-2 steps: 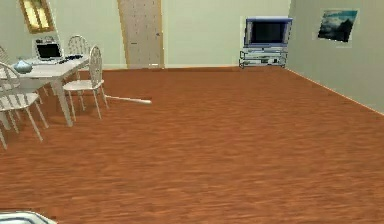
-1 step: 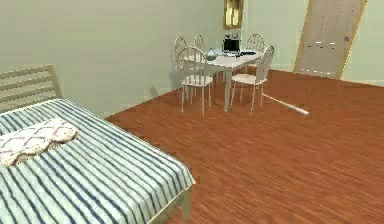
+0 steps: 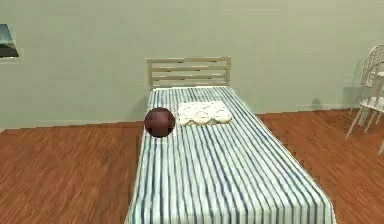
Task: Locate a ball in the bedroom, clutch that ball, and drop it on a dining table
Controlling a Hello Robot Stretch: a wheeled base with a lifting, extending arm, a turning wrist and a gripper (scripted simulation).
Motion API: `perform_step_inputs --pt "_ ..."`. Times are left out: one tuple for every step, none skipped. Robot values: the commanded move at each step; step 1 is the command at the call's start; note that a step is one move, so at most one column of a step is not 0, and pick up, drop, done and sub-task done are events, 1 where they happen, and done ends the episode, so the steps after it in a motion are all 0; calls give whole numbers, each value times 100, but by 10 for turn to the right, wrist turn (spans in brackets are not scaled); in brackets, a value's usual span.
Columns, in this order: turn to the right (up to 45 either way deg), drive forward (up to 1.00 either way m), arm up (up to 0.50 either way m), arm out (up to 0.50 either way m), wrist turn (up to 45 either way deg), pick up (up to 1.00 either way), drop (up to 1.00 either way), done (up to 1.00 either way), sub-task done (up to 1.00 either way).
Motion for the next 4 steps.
perform_step_inputs --pt "-420 0 0 0 0 0 0 0 0" --pt "-30 0 0 0 0 0 0 0 0" --pt "-450 0 0 0 0 0 0 0 0" --pt "-60 0 0 0 0 0 0 0 0"
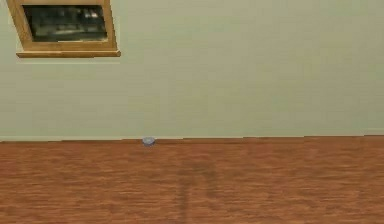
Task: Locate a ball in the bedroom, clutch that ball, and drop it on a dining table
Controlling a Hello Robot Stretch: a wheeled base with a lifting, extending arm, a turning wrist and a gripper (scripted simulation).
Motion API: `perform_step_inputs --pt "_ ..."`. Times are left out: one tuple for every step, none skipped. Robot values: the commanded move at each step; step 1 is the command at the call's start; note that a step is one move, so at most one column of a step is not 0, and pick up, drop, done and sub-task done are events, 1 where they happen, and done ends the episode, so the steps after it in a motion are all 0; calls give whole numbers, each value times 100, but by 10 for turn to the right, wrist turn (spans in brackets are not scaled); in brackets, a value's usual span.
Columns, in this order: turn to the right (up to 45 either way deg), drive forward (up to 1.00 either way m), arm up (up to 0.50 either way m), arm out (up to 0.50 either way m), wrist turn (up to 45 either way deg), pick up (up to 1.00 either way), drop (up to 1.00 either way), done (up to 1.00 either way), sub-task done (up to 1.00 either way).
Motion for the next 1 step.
perform_step_inputs --pt "0 40 0 0 0 0 0 0 0"
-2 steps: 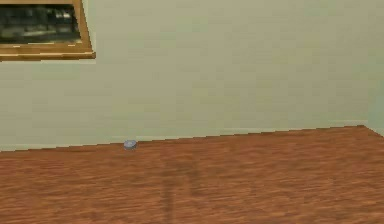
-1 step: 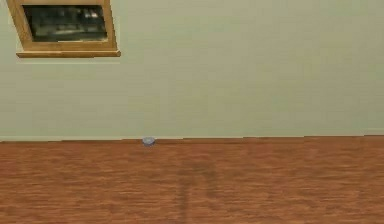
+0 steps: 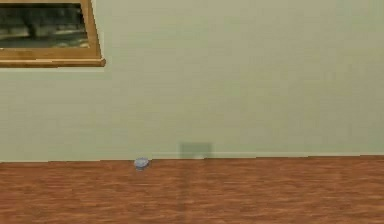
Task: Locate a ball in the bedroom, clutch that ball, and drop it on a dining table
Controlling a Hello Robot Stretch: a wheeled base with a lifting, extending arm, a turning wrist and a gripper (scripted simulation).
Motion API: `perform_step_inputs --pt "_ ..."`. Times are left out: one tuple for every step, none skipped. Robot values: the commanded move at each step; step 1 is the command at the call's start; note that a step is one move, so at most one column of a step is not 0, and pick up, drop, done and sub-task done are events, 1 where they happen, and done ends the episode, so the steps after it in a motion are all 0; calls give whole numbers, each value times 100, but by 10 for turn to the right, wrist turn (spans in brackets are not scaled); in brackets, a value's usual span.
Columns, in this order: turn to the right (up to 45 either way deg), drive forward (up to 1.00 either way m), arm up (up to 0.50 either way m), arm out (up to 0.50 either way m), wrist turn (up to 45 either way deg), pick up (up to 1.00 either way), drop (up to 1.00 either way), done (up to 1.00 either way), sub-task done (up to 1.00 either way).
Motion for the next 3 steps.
perform_step_inputs --pt "330 0 0 0 0 0 0 0 0" --pt "0 20 0 0 0 0 0 0 0" --pt "270 0 0 0 0 0 0 0 0"
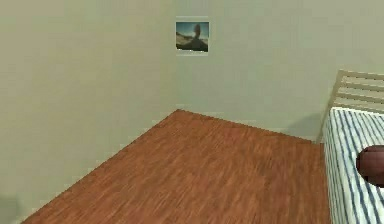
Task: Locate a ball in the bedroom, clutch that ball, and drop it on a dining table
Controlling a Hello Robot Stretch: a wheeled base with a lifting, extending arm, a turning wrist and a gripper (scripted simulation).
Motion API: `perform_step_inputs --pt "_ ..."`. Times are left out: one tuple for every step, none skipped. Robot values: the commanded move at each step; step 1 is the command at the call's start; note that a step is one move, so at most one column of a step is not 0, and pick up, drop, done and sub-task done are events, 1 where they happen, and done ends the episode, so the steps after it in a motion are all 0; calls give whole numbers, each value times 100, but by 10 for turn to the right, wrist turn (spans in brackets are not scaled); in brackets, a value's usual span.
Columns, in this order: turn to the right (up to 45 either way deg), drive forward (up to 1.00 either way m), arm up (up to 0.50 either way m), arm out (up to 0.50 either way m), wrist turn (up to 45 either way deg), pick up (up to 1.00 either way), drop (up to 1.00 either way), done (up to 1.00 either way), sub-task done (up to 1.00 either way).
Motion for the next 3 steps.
perform_step_inputs --pt "0 45 0 0 0 0 0 0 0" --pt "270 0 0 0 0 0 0 0 0" --pt "0 35 0 0 0 0 0 0 0"
